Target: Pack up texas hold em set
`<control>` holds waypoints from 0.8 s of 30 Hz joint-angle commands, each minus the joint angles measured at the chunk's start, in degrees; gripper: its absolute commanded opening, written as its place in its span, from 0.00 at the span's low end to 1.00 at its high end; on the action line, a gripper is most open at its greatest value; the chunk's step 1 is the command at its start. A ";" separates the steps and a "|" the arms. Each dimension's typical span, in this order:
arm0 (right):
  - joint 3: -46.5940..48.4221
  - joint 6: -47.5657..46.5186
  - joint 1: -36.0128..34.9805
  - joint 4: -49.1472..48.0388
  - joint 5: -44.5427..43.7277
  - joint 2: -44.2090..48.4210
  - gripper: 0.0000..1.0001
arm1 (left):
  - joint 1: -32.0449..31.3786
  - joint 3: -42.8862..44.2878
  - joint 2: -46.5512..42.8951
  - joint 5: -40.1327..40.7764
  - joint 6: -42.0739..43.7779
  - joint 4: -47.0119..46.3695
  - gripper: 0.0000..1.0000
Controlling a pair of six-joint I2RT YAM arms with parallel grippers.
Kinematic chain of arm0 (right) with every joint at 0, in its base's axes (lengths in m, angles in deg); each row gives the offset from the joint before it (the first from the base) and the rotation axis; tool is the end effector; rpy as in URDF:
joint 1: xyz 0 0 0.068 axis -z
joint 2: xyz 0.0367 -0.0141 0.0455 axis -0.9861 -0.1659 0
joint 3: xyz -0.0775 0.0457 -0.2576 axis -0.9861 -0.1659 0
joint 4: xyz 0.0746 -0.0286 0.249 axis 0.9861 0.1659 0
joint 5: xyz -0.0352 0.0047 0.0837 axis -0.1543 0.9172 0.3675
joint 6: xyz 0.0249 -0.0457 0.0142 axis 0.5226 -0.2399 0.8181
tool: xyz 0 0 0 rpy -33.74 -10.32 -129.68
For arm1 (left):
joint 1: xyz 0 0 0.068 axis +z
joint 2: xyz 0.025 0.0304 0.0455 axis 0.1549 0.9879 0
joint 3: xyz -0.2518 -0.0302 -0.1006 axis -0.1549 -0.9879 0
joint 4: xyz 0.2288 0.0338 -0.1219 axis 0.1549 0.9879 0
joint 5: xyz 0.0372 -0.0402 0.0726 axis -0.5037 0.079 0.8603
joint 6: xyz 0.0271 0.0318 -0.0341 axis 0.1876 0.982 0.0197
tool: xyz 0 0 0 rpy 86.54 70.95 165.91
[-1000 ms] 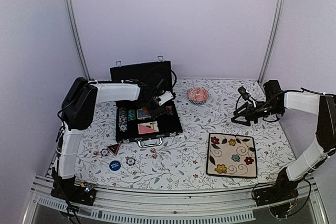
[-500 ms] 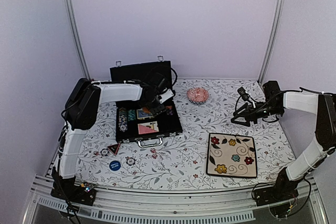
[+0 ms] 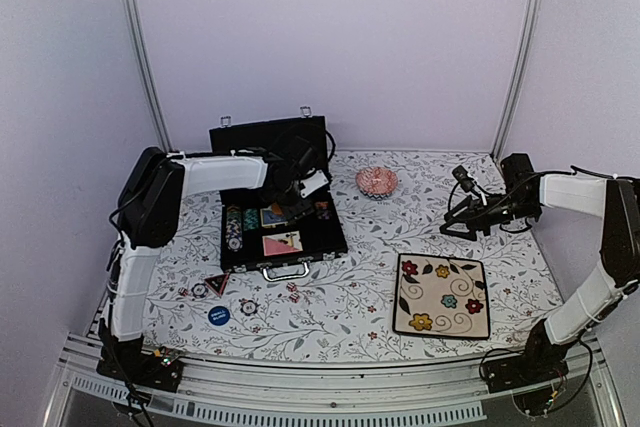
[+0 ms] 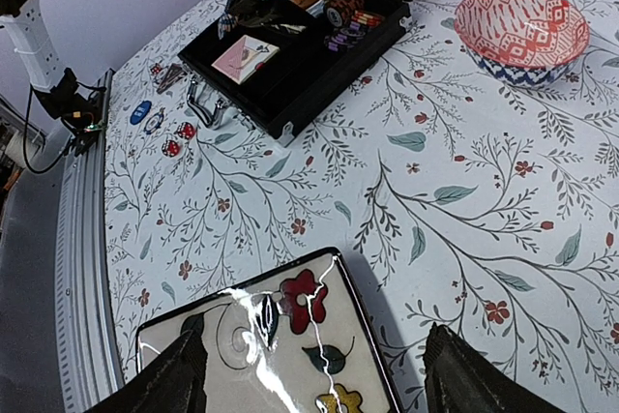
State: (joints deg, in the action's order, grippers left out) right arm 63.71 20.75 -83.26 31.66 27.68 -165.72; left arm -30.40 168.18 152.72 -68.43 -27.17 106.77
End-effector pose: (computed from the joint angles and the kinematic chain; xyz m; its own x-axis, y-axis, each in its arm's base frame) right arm 0.2852 0.0435 0.2007 -0.4969 -0.3618 -0.7888 -0.8461 0.4039 0.3478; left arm 0.3857 -0.3007 0.1624 -0.4427 0.8288 -0.3424 0.6941 0.5584 0.4543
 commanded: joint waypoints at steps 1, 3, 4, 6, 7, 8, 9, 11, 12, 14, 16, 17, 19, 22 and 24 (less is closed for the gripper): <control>1.71 -0.75 0.29 0.98 0.92 -0.63 0.78 | -2.22 -1.02 -6.14 -1.19 -0.68 3.29 0.72; 1.87 -0.82 0.26 1.07 1.05 -0.72 0.78 | -3.38 -0.88 -6.39 -2.40 -0.28 2.95 0.72; 1.89 -0.84 0.26 1.17 1.11 -0.72 0.78 | -3.82 -0.89 -6.33 -2.73 0.20 2.41 0.72; 1.89 -0.93 0.24 1.33 1.14 -0.65 0.78 | -4.63 -0.54 -5.61 -3.04 1.21 1.45 0.72; 1.97 -1.00 0.27 1.38 1.21 -0.59 0.78 | -4.95 0.02 -5.03 -3.29 1.70 1.37 0.72; 1.98 -1.02 0.24 1.53 1.15 -0.55 0.78 | -5.17 0.81 -4.34 -3.60 2.02 1.42 0.72; 1.99 -1.06 0.21 1.66 1.14 -0.52 0.78 | -5.43 1.58 -3.70 -4.15 2.45 1.56 0.72; 1.98 -1.24 0.21 1.80 1.21 -0.52 0.78 | -5.78 3.28 -2.30 -4.89 3.42 1.78 0.72; 1.99 -1.27 0.25 1.83 1.20 -0.47 0.78 | -5.83 3.84 -1.59 -5.12 3.83 1.79 0.72; 1.98 -1.37 0.24 1.93 1.20 -0.46 0.78 | -5.98 4.99 -0.37 -5.58 4.50 1.88 0.72; 2.07 -1.44 0.26 2.01 1.08 -0.46 0.78 | -6.03 6.09 0.68 -5.89 4.96 2.14 0.72; 2.01 -1.45 0.26 1.97 1.20 -0.52 0.78 | -5.97 6.55 1.08 -6.03 5.13 2.14 0.72; 2.06 -1.54 0.22 2.11 1.19 -0.62 0.78 | -5.91 7.04 1.92 -6.12 5.68 2.14 0.72; 2.16 -1.62 0.25 2.18 1.15 -0.92 0.78 | -5.78 7.64 3.51 -5.09 6.23 2.14 0.72; 2.10 -1.70 0.26 2.27 1.17 -0.96 0.78 | -5.50 8.07 4.33 -4.18 6.26 1.91 0.72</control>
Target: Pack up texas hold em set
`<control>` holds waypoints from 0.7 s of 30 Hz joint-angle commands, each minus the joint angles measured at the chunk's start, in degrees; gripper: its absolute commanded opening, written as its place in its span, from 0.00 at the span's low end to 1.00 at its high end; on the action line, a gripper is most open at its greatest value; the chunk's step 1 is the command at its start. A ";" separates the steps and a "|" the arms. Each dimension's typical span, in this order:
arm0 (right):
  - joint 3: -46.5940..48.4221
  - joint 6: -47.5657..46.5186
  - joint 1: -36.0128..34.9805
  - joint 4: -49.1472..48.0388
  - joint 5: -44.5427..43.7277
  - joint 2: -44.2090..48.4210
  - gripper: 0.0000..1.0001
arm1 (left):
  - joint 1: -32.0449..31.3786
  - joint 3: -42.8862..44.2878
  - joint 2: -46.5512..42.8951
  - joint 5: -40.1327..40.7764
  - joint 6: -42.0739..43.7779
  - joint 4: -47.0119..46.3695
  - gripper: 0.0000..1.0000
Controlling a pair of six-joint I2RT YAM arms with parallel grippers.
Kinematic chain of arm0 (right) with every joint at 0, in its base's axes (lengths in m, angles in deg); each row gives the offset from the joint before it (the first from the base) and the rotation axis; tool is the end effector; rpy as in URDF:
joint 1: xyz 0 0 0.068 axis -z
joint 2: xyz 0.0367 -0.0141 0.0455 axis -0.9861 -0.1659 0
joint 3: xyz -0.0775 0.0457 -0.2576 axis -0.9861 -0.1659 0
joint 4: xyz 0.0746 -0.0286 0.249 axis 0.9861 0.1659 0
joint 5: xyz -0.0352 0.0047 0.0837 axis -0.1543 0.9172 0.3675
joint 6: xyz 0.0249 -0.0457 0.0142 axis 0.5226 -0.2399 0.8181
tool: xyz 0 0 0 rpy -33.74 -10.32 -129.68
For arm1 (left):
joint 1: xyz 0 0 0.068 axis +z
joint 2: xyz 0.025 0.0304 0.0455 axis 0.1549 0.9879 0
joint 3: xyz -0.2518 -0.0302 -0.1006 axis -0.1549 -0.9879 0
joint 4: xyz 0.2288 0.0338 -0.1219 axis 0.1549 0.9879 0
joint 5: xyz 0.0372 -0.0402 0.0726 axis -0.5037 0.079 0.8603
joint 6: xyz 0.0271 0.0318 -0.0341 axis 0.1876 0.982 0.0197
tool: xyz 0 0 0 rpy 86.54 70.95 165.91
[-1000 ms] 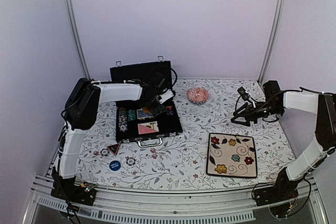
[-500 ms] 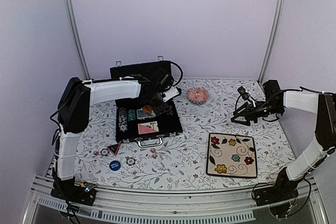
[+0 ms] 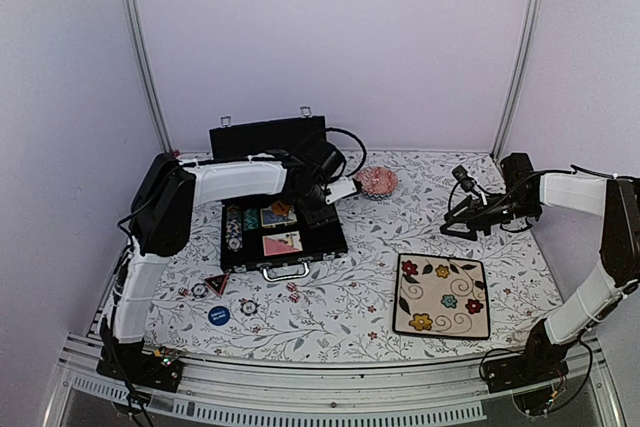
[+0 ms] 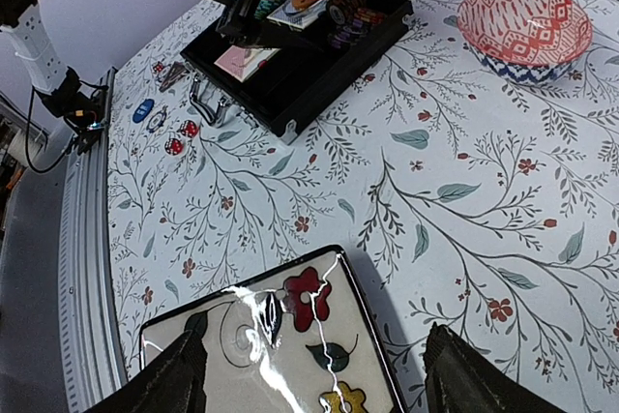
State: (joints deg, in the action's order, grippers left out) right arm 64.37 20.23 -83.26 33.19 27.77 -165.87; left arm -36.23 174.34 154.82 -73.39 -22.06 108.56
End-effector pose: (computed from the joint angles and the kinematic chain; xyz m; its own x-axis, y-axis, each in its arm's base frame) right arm 0.2851 0.0435 0.2022 -0.5031 -0.3653 -0.7833 -0.8446 0.3999 0.3560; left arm 0.3616 -0.3510 0.1749 -0.2569 0.8942 -0.3665 0.8053 0.4078 0.4304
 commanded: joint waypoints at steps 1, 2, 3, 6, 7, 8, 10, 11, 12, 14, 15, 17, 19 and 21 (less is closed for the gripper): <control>1.50 -1.20 0.24 0.77 1.06 -0.83 0.78 | 0.47 2.09 2.62 1.09 1.15 -0.05 0.72; 1.50 -1.20 0.24 0.77 1.11 -0.96 0.78 | 0.72 2.43 2.89 1.39 1.15 -0.20 0.72; 1.55 -1.20 0.20 0.82 1.12 -1.05 0.78 | 0.90 2.64 3.15 1.83 1.22 -0.59 0.72; 1.67 -1.20 0.26 0.94 1.08 -1.33 0.78 | 1.69 3.74 3.70 2.73 1.40 -1.60 0.72; 1.68 -1.20 0.26 0.95 1.06 -1.36 0.78 | 2.02 4.20 3.96 2.82 1.41 -1.88 0.72; 1.68 -1.28 0.26 0.94 1.12 -1.44 0.78 | 2.31 4.71 4.25 2.82 1.49 -2.11 0.72; 1.68 -1.29 0.26 1.02 0.98 -1.62 0.78 | 3.06 5.97 4.98 2.88 1.50 -2.38 0.72; 1.76 -1.29 0.24 1.00 0.97 -1.64 0.78 | 3.43 6.65 5.37 3.03 1.50 -2.37 0.72; 1.70 -1.29 0.26 1.01 0.95 -1.72 0.78 | 3.75 7.26 5.76 3.14 1.50 -2.42 0.72; 1.74 -1.29 0.21 1.04 0.96 -1.84 0.78 | 4.26 8.13 6.30 3.25 1.34 -2.58 0.72; 1.77 -1.33 0.25 1.06 0.90 -1.88 0.78 | 4.48 8.41 6.47 3.27 1.32 -2.70 0.72; 1.71 -1.37 0.26 1.12 0.93 -2.04 0.78 | 4.85 8.88 6.93 2.98 1.28 -2.81 0.71; 1.83 -1.37 0.28 1.08 0.88 -2.17 0.78 | 4.96 9.00 7.27 3.07 1.19 -2.81 0.71; 1.79 -1.37 0.26 1.18 0.97 -2.23 0.78 | 5.00 8.98 7.32 3.18 1.12 -2.81 0.71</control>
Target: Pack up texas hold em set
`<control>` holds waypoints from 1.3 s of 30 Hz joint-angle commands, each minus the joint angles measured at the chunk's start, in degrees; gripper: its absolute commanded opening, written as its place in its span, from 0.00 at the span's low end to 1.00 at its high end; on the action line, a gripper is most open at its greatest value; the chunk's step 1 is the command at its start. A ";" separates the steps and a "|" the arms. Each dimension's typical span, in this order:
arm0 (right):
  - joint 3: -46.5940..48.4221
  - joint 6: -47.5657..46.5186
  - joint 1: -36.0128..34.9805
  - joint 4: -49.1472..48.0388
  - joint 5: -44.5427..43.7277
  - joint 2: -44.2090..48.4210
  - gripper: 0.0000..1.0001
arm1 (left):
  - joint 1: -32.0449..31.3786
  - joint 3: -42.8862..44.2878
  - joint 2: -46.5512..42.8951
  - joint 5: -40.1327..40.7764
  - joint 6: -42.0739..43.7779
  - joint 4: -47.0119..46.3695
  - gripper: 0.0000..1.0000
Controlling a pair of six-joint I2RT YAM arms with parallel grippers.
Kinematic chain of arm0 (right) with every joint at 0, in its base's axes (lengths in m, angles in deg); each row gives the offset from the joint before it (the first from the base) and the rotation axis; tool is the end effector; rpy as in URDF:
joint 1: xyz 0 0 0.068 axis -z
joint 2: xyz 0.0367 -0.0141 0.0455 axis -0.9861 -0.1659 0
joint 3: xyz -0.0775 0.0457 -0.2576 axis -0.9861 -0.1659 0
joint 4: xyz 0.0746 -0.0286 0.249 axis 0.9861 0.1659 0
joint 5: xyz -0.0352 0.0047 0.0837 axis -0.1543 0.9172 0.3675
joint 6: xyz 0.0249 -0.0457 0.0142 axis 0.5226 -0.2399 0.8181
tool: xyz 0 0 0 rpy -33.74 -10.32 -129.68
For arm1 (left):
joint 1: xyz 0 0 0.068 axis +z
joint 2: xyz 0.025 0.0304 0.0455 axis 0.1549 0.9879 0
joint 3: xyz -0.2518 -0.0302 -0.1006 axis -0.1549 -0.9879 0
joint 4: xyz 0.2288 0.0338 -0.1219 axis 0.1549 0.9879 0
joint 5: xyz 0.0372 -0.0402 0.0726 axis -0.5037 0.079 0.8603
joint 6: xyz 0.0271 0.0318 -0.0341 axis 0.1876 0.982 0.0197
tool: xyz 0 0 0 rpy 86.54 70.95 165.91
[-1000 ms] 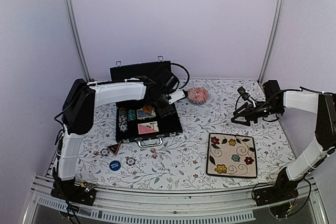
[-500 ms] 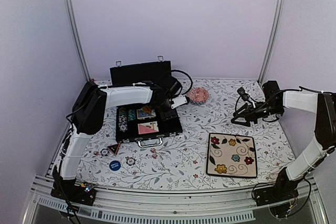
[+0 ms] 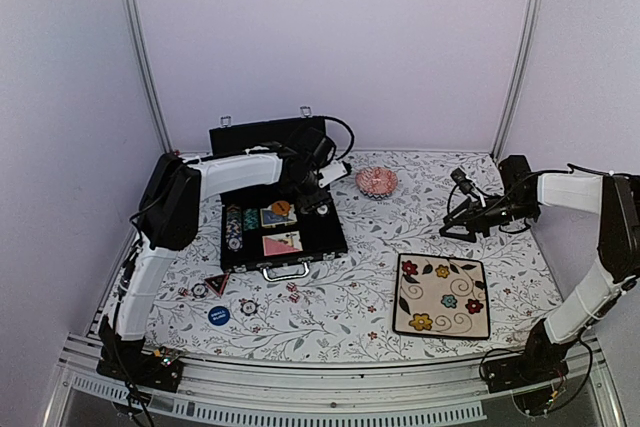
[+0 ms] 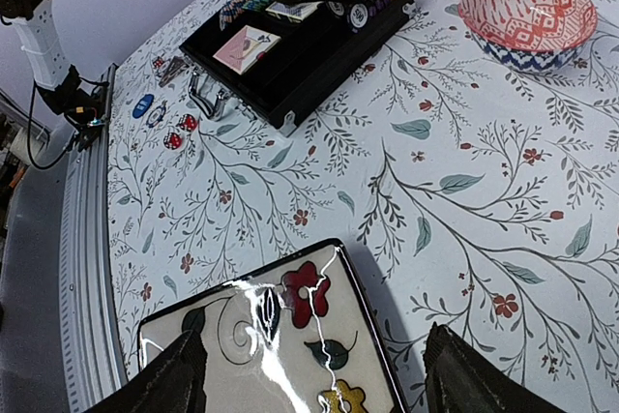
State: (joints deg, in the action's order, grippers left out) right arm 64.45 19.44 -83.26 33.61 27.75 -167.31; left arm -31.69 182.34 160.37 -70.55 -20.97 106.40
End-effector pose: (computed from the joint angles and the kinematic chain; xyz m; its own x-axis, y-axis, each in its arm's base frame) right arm 0.2869 0.0436 0.1956 -0.5156 -0.3721 -0.7718 -0.8403 0.3956 0.3707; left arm 0.4095 -0.3372 0.1727 -0.3028 0.8633 -0.4037 0.7227 0.4842 0.4933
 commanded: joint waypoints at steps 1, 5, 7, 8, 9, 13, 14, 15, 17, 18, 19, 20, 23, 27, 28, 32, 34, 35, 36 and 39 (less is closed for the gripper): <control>1.74 -0.59 0.26 0.79 1.00 -0.79 0.78 | 0.44 0.94 1.70 0.34 -0.03 -0.58 0.71; 1.77 -0.59 0.26 0.88 1.12 -0.80 0.78 | 0.36 0.94 0.61 0.50 -0.28 0.14 0.71; 1.78 -0.63 0.24 0.96 1.08 -0.80 0.78 | -0.03 0.88 -0.80 0.72 -0.42 0.93 0.71; 1.78 -0.66 0.26 0.97 1.18 -0.75 0.78 | -0.35 0.93 -1.69 0.84 -0.51 1.44 0.71; 1.84 -0.67 0.26 0.97 1.20 -0.76 0.78 | -0.74 0.87 -2.73 0.99 -0.75 2.05 0.71; 1.94 -0.68 0.23 1.05 1.38 -0.66 0.78 | -2.92 -0.68 -8.88 1.04 -3.19 4.19 0.71; 1.93 -0.72 0.19 1.05 1.47 -0.68 0.78 | -3.36 -1.28 -10.50 1.05 -4.34 4.78 0.71; 1.97 -0.76 0.25 1.14 1.63 -0.63 0.78 | -3.70 -2.12 -12.12 1.11 -5.64 5.33 0.71; 2.05 -0.81 0.26 1.22 1.75 -0.64 0.78 | -4.20 -4.28 -15.41 1.79 -9.08 6.80 0.71; 2.05 -0.84 0.26 1.28 1.90 -0.67 0.78 | -4.45 -5.82 -17.17 2.10 -10.03 7.21 0.71; 2.13 -0.92 0.25 1.38 2.01 -0.60 0.78 | -4.74 -7.61 -19.25 2.49 -11.46 7.64 0.71; 2.19 -0.94 0.26 1.50 2.17 -0.66 0.78 | -4.98 -9.61 -21.01 2.87 -12.76 8.04 0.70; 2.35 -1.19 0.26 1.89 2.44 -0.62 0.78 | -5.41 -16.35 -28.10 3.22 -17.72 9.67 0.70; 2.55 -1.42 0.26 2.10 2.67 -0.50 0.78 | -5.39 -24.27 -35.55 2.55 -24.51 12.24 0.69; 2.64 -1.46 0.26 2.11 2.58 -0.37 0.78 | -5.45 -26.28 -37.07 2.20 -26.06 12.90 0.68; 2.60 -1.47 0.26 2.20 2.58 -0.19 0.78 | -5.16 -32.05 -41.78 0.25 -32.89 18.41 0.64; 2.62 -1.54 0.26 2.20 2.59 -0.10 0.78 | -4.35 -34.48 -43.53 0.80 -37.75 22.50 0.62; 2.65 -1.55 0.26 2.20 2.50 -0.09 0.78 | -3.68 -35.66 -44.56 0.68 -39.61 24.07 0.61; 2.65 -1.49 0.22 2.20 2.49 -0.05 0.78 | -2.94 -36.84 -45.66 0.17 -41.26 25.26 0.60; 2.58 -1.64 0.25 2.20 2.32 0.13 0.78 | -0.22 -40.96 -49.48 -3.03 -45.78 27.83 0.61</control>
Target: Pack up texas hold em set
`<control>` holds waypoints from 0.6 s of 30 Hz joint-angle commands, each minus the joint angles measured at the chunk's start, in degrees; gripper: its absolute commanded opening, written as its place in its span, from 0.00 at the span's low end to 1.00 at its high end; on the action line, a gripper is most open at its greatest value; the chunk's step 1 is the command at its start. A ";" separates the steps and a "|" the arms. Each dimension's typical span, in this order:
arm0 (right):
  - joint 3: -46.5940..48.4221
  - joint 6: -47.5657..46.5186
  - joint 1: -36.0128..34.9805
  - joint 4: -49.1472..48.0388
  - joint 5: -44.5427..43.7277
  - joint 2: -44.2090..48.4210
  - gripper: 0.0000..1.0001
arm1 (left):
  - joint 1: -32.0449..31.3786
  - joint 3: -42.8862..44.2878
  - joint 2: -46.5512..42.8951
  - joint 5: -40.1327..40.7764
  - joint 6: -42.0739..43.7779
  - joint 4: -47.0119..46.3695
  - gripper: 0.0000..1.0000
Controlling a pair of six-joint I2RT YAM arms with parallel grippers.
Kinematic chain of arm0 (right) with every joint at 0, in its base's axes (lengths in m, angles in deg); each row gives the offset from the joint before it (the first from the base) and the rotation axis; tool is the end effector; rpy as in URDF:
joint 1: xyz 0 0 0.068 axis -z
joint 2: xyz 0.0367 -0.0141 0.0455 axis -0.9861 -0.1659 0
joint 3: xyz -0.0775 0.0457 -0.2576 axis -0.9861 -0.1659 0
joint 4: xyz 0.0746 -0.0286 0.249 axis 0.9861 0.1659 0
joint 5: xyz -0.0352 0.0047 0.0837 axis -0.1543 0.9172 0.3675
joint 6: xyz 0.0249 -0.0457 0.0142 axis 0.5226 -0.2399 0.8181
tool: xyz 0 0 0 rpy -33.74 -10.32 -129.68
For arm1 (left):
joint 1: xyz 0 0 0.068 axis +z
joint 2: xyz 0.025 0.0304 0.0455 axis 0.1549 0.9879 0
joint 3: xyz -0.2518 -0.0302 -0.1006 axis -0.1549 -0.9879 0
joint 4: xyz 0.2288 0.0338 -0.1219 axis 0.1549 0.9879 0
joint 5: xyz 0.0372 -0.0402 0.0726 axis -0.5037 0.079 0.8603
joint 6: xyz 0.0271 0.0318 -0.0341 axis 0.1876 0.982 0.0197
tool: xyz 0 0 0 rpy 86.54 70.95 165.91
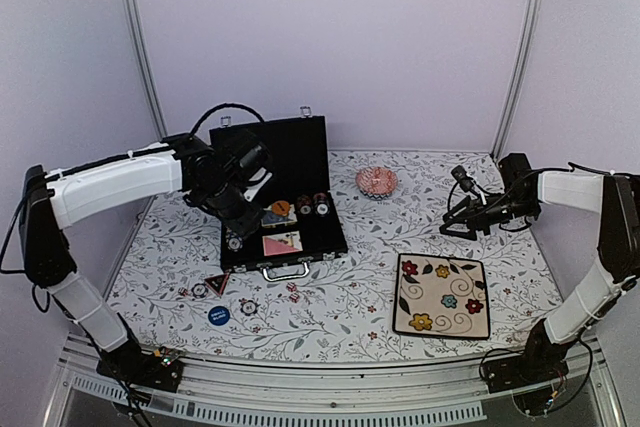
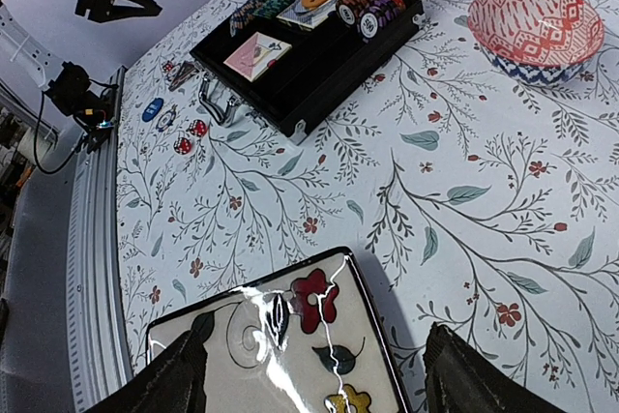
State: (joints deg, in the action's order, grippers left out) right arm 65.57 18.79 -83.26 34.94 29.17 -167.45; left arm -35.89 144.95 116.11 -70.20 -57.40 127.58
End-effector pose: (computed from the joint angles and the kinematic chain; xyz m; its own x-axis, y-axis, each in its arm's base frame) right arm 0.2883 0.0442 0.2001 -0.5083 -0.3636 -0.7807 -0.8470 0.3751 0.3767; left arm 0.2414 -0.2247 0.2765 -0.7320 0.5459 -0.4076 0.4976 0.8371 0.2274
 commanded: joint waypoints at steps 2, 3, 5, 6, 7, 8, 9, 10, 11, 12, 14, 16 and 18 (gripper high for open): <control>1.44 -0.99 0.24 0.87 1.01 0.38 0.78 | 6.06 -6.59 -7.53 -9.10 -10.72 7.13 0.65; 1.42 -0.99 0.26 0.87 1.05 0.45 0.78 | 7.13 -8.40 -8.62 -11.44 -11.36 7.13 0.67; 1.38 -1.03 0.25 0.89 1.11 0.55 0.78 | 8.77 -12.25 -10.57 -13.16 -12.38 6.81 0.69; 1.44 -1.06 0.26 0.89 1.13 0.55 0.78 | 9.72 -13.88 -11.31 -14.01 -12.60 6.62 0.70; 1.45 -1.07 0.22 0.95 1.26 0.49 0.78 | 10.48 -15.34 -11.87 -14.76 -12.82 6.46 0.70; 1.37 -1.07 0.25 0.92 1.30 0.40 0.78 | 11.16 -16.66 -12.50 -15.56 -13.04 6.12 0.71; 1.44 -1.07 0.26 0.95 1.47 0.33 0.78 | 11.76 -17.75 -13.07 -16.31 -13.10 5.43 0.72; 1.42 -1.07 0.24 0.96 1.46 0.24 0.78 | 12.32 -18.86 -13.52 -17.06 -13.35 4.79 0.73; 1.41 -1.07 0.19 0.96 1.55 0.15 0.78 | 12.69 -19.67 -13.86 -17.67 -13.57 4.08 0.74; 1.52 -1.07 0.14 1.00 1.65 0.09 0.78 | 12.93 -20.47 -13.99 -18.17 -13.56 3.12 0.75; 1.53 -1.07 0.17 1.03 1.80 0.02 0.78 | 13.14 -21.72 -13.91 -18.34 -13.44 1.91 0.75; 1.53 -1.03 0.15 1.04 1.85 -0.03 0.78 | 13.31 -22.98 -13.38 -18.22 -13.24 0.50 0.76; 1.58 -1.07 0.06 1.12 1.85 -0.05 0.78 | 13.33 -24.27 -12.34 -18.80 -12.86 -0.79 0.76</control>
State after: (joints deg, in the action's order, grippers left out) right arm 65.57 18.17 -83.26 35.07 29.30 -167.45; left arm -23.36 122.67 103.37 -86.73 -69.88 130.73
